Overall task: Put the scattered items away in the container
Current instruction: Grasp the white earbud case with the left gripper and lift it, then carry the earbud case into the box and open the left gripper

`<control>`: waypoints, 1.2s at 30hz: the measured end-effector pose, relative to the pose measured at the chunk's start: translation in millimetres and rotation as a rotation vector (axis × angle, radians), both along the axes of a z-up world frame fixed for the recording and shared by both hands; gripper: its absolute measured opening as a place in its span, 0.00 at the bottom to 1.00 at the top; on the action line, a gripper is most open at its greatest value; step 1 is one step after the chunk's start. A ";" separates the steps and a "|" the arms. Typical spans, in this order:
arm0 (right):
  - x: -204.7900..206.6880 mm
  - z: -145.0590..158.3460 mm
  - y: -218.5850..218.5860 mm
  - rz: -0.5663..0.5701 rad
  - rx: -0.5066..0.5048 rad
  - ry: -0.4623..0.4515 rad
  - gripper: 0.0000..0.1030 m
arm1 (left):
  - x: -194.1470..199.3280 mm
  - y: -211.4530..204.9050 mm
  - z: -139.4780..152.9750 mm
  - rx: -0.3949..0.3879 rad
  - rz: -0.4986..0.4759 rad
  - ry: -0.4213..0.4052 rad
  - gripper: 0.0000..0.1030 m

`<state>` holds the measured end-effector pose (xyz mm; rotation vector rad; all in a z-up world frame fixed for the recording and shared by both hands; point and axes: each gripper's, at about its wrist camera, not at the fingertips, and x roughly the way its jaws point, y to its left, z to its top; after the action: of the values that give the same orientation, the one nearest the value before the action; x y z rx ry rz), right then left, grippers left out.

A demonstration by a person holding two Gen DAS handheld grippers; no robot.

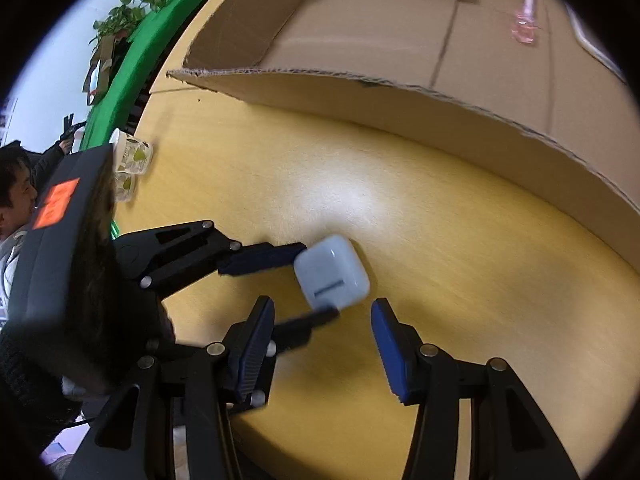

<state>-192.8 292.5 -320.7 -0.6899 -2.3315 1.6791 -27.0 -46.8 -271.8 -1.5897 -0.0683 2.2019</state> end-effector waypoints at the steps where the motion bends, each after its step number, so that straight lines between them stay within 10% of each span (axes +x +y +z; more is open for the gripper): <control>1: -5.1 -2.0 1.2 -0.011 0.002 0.002 0.48 | 2.2 -1.5 0.2 0.003 -0.006 0.003 0.44; 8: -20.4 -15.3 7.7 -0.019 0.050 0.009 0.57 | 3.3 3.3 -0.4 0.004 -0.044 0.022 0.44; 17: -13.7 -24.4 16.8 0.021 0.119 0.037 0.40 | 4.8 6.5 7.4 0.008 -0.044 0.008 0.44; 36: 121.5 -85.3 -78.7 0.312 0.077 -0.119 0.39 | -44.4 -32.8 156.4 -0.146 -0.056 0.306 0.44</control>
<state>-71.3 213.8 -406.0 -0.4404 -2.6885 1.6950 -71.4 -79.6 -115.4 -1.2884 0.2292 2.4246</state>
